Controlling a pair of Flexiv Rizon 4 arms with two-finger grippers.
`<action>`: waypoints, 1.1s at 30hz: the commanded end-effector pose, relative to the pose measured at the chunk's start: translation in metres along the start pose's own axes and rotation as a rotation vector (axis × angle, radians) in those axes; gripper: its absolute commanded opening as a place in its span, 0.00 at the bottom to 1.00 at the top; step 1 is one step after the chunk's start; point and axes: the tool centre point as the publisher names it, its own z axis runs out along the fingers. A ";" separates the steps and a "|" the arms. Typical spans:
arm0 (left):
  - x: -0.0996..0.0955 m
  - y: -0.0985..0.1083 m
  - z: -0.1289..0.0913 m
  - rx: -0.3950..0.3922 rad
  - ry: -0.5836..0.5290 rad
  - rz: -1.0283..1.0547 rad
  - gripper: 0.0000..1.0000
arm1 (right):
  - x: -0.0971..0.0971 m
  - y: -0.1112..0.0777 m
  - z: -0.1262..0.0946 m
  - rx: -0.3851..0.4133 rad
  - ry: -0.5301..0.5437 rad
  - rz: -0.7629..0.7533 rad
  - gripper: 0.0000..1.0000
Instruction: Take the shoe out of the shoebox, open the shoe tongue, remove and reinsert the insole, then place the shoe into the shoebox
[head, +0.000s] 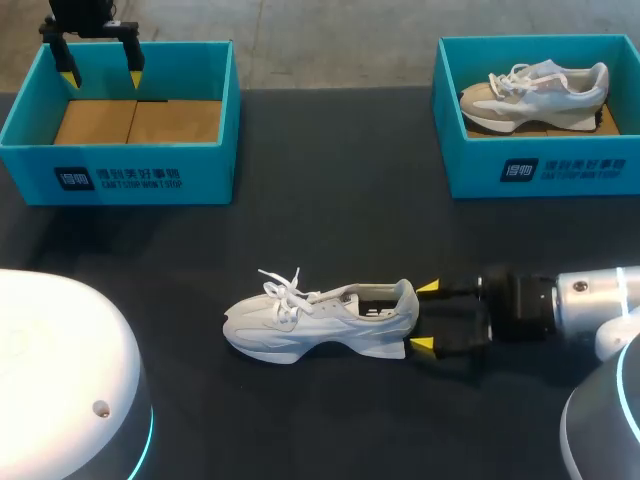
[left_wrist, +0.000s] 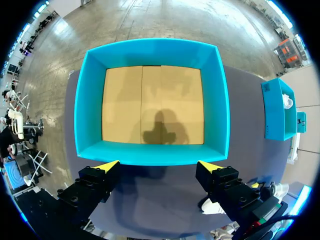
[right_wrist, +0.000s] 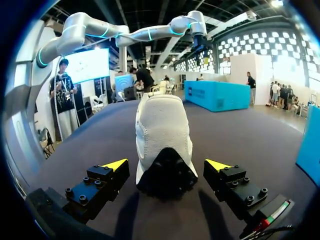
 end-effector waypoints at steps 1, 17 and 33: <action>0.000 0.000 0.000 -0.001 -0.001 0.000 1.00 | 0.001 0.000 0.011 0.003 -0.004 0.002 1.00; 0.000 0.000 0.000 -0.001 -0.001 0.000 1.00 | 0.001 0.004 0.024 -0.014 -0.010 -0.007 1.00; 0.000 0.000 0.000 -0.001 -0.001 0.000 1.00 | 0.001 0.002 0.035 -0.029 0.007 -0.010 1.00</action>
